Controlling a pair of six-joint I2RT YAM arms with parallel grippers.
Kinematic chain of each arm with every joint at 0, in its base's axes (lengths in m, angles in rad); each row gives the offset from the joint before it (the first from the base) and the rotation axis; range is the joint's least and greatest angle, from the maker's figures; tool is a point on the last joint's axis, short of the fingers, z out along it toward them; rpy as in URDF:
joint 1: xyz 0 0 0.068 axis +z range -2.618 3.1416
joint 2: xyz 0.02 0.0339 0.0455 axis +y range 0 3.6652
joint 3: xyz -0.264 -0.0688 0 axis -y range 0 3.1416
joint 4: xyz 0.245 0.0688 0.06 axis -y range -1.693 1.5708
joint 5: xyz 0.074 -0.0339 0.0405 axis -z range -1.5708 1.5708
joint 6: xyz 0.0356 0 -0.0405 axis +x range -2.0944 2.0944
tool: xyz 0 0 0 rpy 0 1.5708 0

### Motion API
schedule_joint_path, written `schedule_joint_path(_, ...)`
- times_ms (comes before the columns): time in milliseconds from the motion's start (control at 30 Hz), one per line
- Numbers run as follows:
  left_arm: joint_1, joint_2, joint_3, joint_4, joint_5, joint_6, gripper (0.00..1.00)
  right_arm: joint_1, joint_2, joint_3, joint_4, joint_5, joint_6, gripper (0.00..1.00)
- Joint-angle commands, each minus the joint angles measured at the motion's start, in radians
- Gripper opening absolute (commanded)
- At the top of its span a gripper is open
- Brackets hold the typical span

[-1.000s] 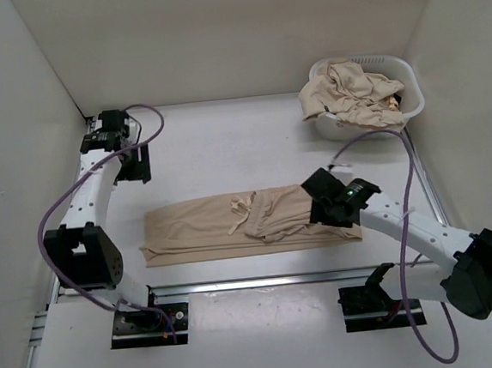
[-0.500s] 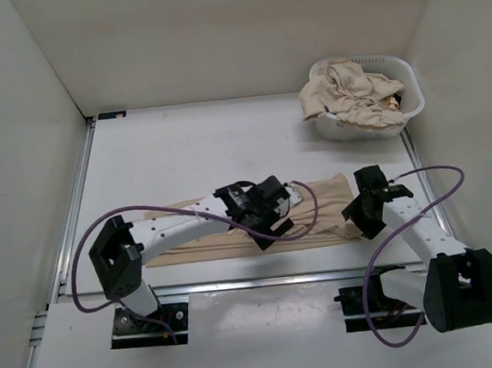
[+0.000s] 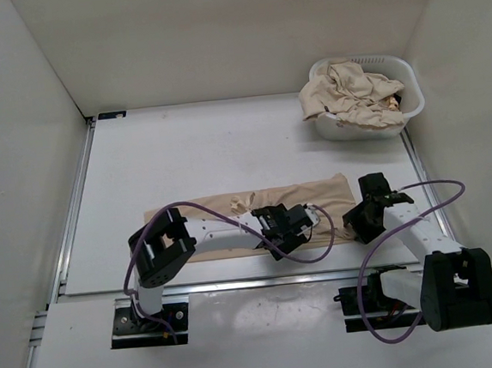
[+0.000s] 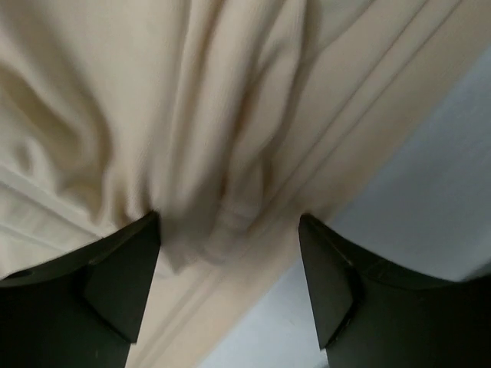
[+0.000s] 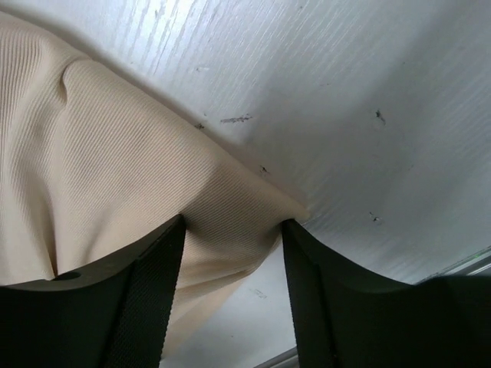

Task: Fold and stack the trousers
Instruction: Fold the trousers

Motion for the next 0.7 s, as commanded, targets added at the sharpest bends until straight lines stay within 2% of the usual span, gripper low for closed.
schedule_joint_path(0, 0.003, 0.008, -0.035, 0.064, -0.119, -0.002, 0.82, -0.024, 0.002, -0.014, 0.008, 0.021, 0.027, 0.57)
schedule_joint_path(67, 0.003, 0.008, -0.035, 0.073, -0.159, -0.002, 0.75, -0.033, 0.002, -0.024, -0.001, 0.021, 0.027, 0.48)
schedule_joint_path(100, 0.003, 0.008, -0.035, 0.073, -0.160, -0.002, 0.65, -0.033, 0.011, -0.024, -0.012, 0.032, 0.027, 0.42)
schedule_joint_path(200, 0.003, -0.013, -0.025, 0.073, -0.169, -0.002, 0.46, -0.056, 0.033, -0.033, -0.024, 0.044, 0.027, 0.27)
schedule_joint_path(233, 0.003, -0.013, -0.034, 0.073, -0.169, -0.002, 0.31, -0.066, 0.033, -0.033, -0.033, 0.044, 0.027, 0.24)
schedule_joint_path(300, 0.003, -0.033, -0.047, 0.073, -0.179, -0.002, 0.14, -0.075, 0.042, -0.033, -0.044, 0.055, 0.007, 0.15)
schedule_joint_path(400, 0.003, -0.062, -0.058, 0.052, -0.179, -0.002, 0.14, -0.086, 0.051, -0.033, -0.053, 0.064, -0.016, 0.14)
schedule_joint_path(433, 0.003, -0.071, -0.058, 0.035, -0.179, -0.002, 0.18, -0.086, 0.051, -0.033, -0.053, 0.064, -0.016, 0.14)
schedule_joint_path(467, 0.003, -0.081, -0.058, 0.035, -0.179, -0.002, 0.33, -0.098, 0.051, -0.033, -0.053, 0.064, -0.028, 0.14)
schedule_joint_path(500, -0.006, -0.090, -0.058, 0.018, -0.167, -0.002, 0.65, -0.098, 0.051, -0.033, -0.053, 0.064, -0.029, 0.15)
schedule_joint_path(533, -0.006, -0.090, -0.058, 0.018, -0.167, -0.002, 0.71, -0.098, 0.051, -0.033, -0.053, 0.064, -0.039, 0.16)
schedule_joint_path(667, 0.004, -0.099, -0.036, -0.008, -0.167, -0.002, 0.74, -0.098, 0.051, -0.033, -0.044, 0.055, -0.048, 0.16)
